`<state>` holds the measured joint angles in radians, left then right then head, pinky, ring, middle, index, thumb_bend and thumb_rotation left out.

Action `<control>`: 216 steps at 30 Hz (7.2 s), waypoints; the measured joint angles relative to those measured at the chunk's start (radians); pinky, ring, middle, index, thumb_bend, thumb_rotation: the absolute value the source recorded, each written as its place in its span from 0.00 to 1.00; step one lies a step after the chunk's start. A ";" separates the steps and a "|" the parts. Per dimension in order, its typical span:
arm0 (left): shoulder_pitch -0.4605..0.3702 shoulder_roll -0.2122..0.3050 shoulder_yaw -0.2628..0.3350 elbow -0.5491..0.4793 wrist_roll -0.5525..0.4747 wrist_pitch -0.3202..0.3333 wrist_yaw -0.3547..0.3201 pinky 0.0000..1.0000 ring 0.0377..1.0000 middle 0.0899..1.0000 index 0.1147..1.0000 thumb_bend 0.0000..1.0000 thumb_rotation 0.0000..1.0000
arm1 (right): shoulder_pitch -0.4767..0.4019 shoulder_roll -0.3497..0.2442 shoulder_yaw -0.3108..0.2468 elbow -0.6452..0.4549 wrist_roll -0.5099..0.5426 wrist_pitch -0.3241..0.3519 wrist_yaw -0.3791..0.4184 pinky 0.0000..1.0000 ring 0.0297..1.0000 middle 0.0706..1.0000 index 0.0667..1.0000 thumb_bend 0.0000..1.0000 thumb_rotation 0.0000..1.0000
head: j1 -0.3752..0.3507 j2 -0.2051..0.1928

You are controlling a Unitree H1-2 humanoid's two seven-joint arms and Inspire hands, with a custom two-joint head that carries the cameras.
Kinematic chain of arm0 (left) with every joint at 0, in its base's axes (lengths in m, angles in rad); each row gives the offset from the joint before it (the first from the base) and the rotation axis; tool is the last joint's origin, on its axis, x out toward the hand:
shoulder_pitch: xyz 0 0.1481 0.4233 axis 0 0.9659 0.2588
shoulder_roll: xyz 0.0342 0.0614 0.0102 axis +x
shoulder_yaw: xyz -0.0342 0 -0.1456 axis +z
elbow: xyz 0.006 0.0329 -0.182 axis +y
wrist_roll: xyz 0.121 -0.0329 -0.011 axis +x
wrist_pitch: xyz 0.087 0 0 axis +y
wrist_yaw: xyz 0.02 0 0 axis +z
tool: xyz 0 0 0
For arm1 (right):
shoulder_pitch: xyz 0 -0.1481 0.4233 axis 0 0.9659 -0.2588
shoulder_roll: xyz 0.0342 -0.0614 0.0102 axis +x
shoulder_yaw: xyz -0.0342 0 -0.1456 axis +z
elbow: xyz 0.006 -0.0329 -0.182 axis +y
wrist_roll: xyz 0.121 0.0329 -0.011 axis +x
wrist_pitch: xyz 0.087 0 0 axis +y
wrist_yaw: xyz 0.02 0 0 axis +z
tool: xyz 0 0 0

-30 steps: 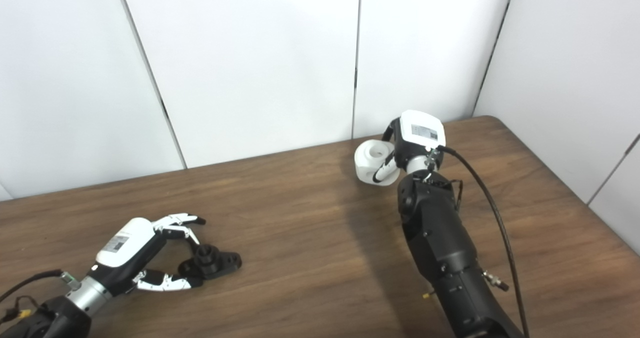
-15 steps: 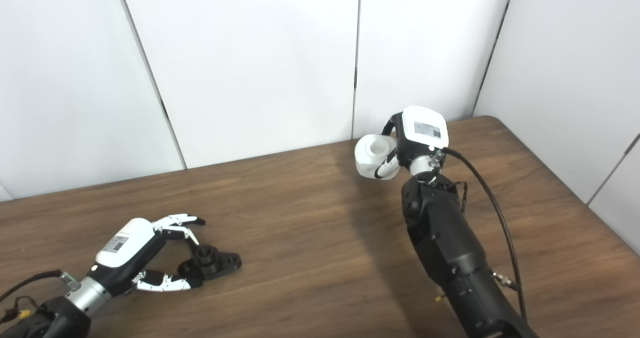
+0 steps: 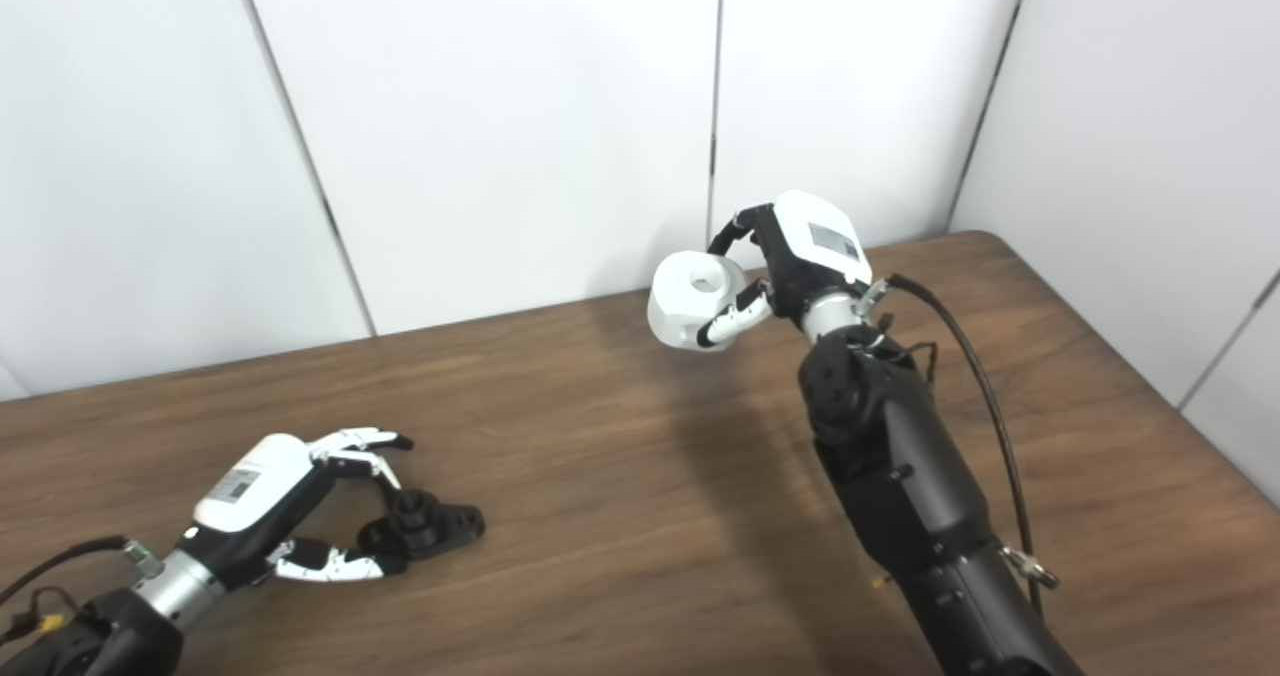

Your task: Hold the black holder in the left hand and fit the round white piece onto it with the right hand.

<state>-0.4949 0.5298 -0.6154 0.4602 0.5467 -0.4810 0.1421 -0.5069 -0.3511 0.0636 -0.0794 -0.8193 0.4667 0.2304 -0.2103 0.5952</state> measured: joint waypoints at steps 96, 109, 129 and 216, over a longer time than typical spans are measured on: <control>0.033 -0.116 0.087 -0.122 0.101 0.155 -0.130 0.70 0.83 0.81 0.42 0.52 0.08 | -0.039 0.176 0.264 -0.092 0.099 -0.007 0.267 0.70 0.76 0.74 0.44 0.52 0.13 | 0.295 0.086; 0.034 -0.116 0.095 -0.126 0.102 0.158 -0.143 0.68 0.83 0.81 0.42 0.52 0.08 | -0.049 0.164 0.275 -0.057 0.126 -0.043 0.235 0.69 0.76 0.73 0.44 0.52 0.13 | 0.299 0.091; 0.039 -0.116 0.102 -0.127 0.102 0.162 -0.145 0.68 0.82 0.80 0.42 0.52 0.08 | -0.057 0.163 0.315 -0.038 0.118 -0.044 0.191 0.75 0.80 0.73 0.44 0.52 0.13 | 0.304 0.095; 0.039 -0.116 0.113 -0.119 0.108 0.165 -0.142 0.67 0.81 0.80 0.42 0.52 0.08 | -0.083 0.184 0.407 -0.104 -0.044 0.009 0.288 0.78 0.81 0.74 0.44 0.52 0.13 | 0.313 0.118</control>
<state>-0.4559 0.4136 -0.5025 0.3411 0.6549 -0.3164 0.0004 -0.5901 -0.1667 0.4701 -0.1834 -0.8632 0.4759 0.5185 0.1028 0.7133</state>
